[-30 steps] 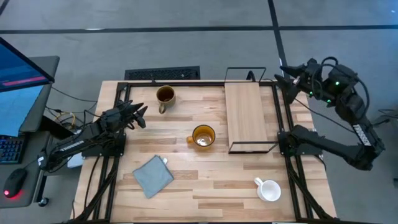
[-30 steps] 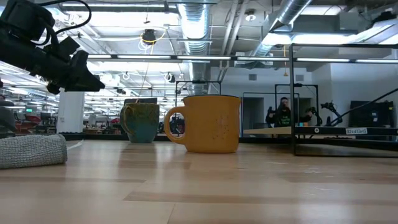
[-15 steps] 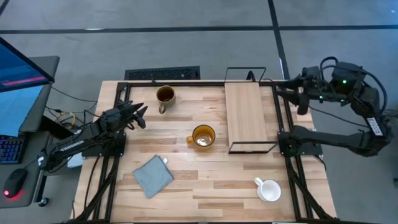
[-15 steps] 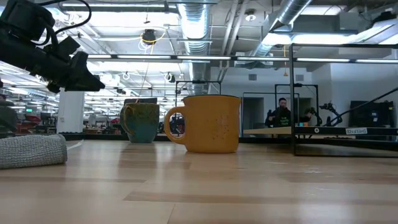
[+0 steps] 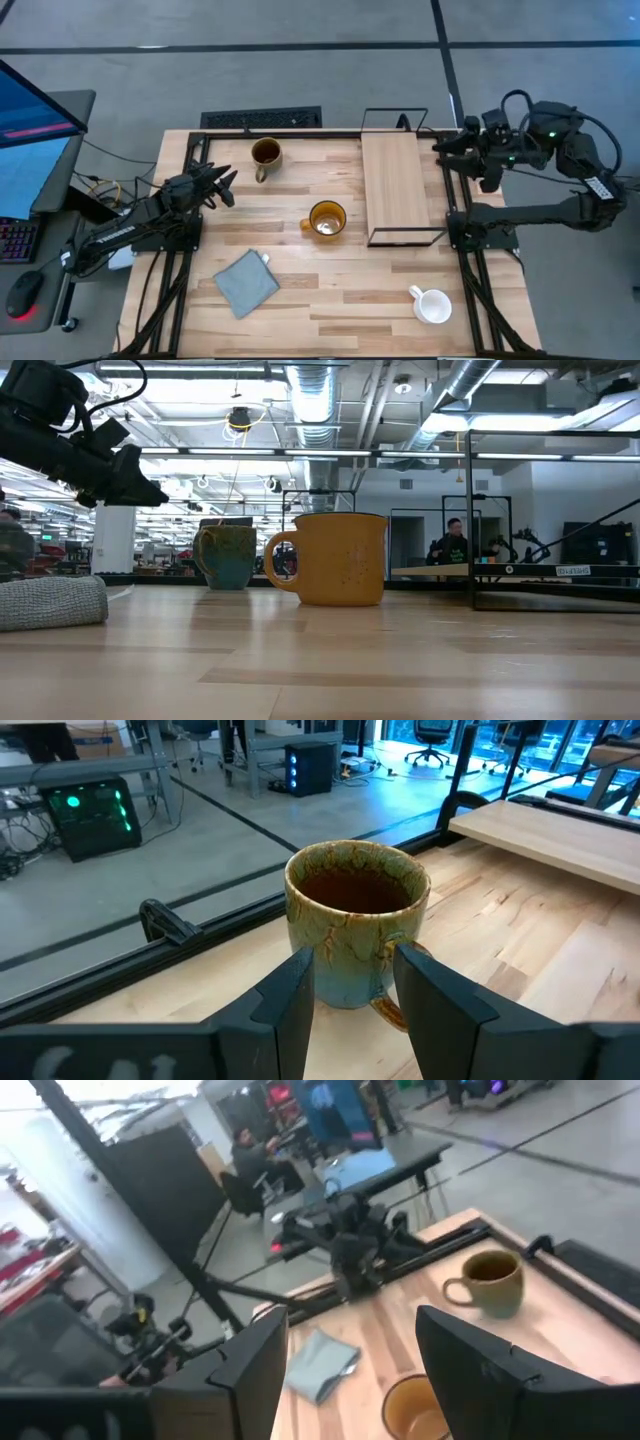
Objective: Stack small to large cups/mugs on shelf
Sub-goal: Put the white mug on the shelf
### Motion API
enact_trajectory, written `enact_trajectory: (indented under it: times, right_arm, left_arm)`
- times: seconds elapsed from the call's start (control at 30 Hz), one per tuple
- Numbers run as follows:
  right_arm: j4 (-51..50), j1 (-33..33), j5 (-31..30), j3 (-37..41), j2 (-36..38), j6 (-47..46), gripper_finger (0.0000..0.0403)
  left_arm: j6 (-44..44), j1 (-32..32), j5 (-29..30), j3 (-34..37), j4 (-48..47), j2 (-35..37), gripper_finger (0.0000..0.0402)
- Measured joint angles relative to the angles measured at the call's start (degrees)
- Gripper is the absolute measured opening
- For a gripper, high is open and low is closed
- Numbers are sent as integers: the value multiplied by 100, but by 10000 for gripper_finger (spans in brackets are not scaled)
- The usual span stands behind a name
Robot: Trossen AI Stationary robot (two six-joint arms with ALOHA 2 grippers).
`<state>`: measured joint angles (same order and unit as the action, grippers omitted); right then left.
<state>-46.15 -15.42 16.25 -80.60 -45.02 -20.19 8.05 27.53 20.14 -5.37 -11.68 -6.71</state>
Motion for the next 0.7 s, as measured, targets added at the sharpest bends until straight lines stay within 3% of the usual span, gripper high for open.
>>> enact_trajectory:
  times: [0.33,0.7]
  right_arm:
    - [-48,850,17,9,-709,-584,244]
    - [-1831,2279,22,9,-1148,-3038,244]
  left_arm:
    - [-6,0,0,0,0,1,130]
    - [12,0,0,0,0,0,130]
